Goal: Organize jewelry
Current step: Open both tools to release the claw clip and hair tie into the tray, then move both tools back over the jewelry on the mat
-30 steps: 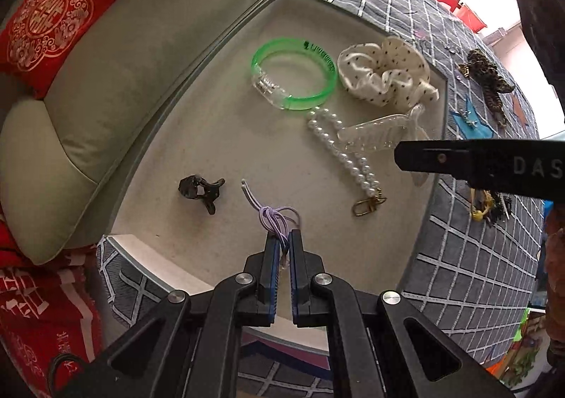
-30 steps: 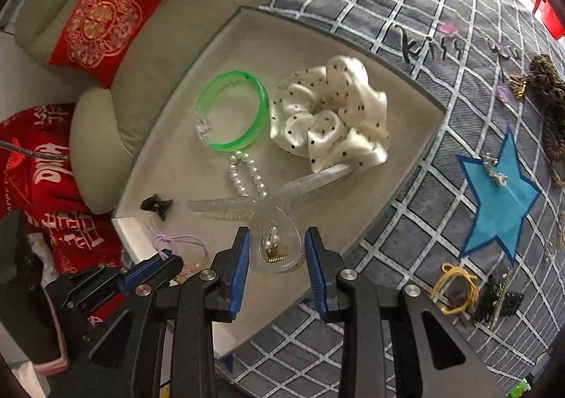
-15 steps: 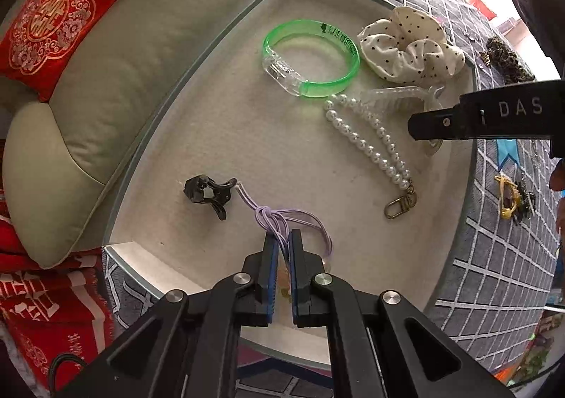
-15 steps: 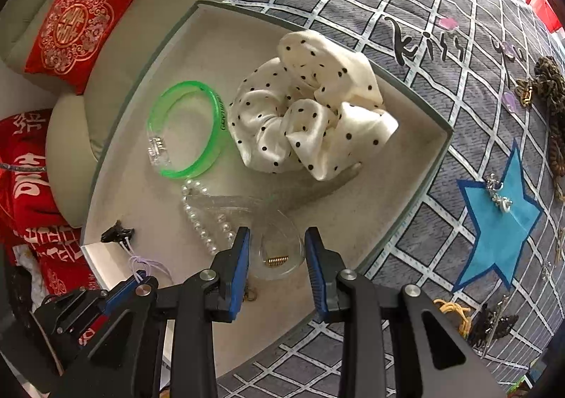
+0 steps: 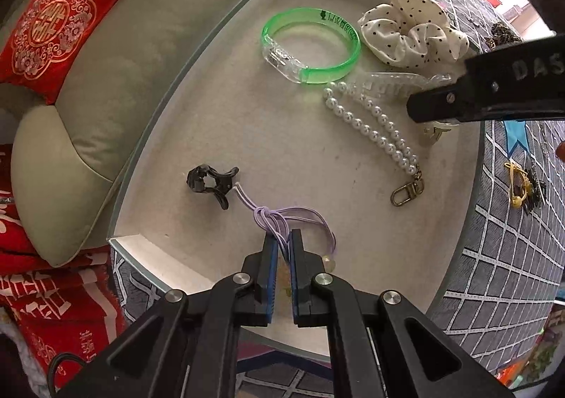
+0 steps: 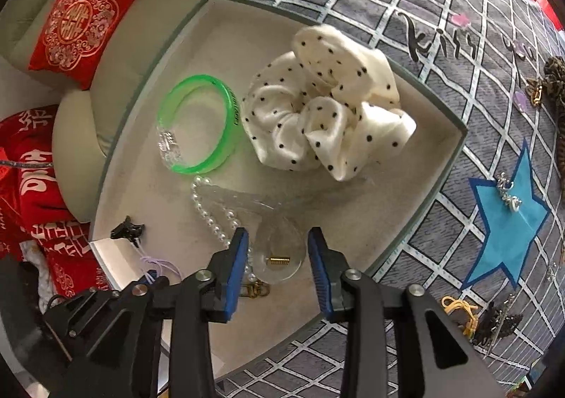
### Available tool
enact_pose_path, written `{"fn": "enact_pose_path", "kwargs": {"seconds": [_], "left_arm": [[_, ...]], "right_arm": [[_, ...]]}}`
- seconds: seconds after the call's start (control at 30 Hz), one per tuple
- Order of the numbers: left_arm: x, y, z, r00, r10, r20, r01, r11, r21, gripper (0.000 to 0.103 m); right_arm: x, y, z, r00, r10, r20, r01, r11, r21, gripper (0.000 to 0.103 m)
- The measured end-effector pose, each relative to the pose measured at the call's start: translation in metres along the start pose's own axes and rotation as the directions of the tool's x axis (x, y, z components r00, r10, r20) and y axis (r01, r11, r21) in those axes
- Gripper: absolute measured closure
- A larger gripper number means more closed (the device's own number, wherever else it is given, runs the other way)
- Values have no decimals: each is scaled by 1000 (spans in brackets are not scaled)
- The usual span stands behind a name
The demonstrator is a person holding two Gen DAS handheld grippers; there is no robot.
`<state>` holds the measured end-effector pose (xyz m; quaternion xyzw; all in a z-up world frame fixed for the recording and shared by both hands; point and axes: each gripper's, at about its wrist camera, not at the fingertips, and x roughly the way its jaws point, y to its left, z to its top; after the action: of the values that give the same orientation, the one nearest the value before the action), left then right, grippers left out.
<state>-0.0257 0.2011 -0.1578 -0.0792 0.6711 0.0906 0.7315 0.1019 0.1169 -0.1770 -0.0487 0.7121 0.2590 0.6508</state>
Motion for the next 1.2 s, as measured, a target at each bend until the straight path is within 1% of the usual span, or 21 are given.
{"fn": "enact_pose_path", "kwargs": {"seconds": [0.1,0.13,0.17,0.2,0.23,0.27,0.3,0.5,0.6,0.87,0.9,0.93,1.07,1.13,1.2], "left_arm": [[0,0,1,1000,2,-1,-2,1000,1,95],[0,1,1,1000,6,-5,-6,1000,0,93],[1,3,1,1000,8,-8,-8,1000,-2,68],[0,4,1,1000,11,-5,-11,1000,-8,26],[-3,5,1,1000,24,15,-24,1000,-17,10],[-8,6,0,998,42,44,-41,999,-22,2],[-11,6,0,997,51,59,-50,999,-17,2],[-13,1,3,997,57,51,-57,998,5,2],[-17,1,2,997,54,58,-54,999,-5,2],[-28,-1,2,995,76,65,-76,997,-4,1],[-29,-2,2,995,73,66,-72,997,-6,1],[-31,-2,1,995,71,69,-71,997,-8,1],[-36,-4,0,995,69,73,-69,998,0,1],[-41,-6,-2,994,70,80,-70,998,3,1],[-44,-5,-3,994,67,84,-67,998,-2,1]], "right_arm": [[-7,0,2,1000,12,13,-12,1000,2,54],[-11,0,2,1000,19,21,-19,1000,4,51],[-13,-1,1,999,25,27,-25,1000,6,50],[-16,-1,2,999,34,32,-35,999,10,48],[-20,-2,2,998,43,37,-43,999,14,47],[-23,-2,2,998,51,43,-52,999,16,47],[-26,-2,1,997,54,49,-55,998,15,47],[-47,-9,-3,993,76,87,-79,997,24,47],[-56,-12,-7,991,87,102,-90,996,30,39],[-74,-22,-19,988,93,124,-99,994,44,33],[-75,-23,-21,988,92,127,-99,994,48,28],[-77,-25,-22,987,92,132,-99,994,52,19],[-84,-31,-27,984,91,152,-102,993,67,19],[-87,-33,-29,982,93,163,-105,992,67,11],[-91,-34,-32,980,84,180,-97,993,64,11]]}}
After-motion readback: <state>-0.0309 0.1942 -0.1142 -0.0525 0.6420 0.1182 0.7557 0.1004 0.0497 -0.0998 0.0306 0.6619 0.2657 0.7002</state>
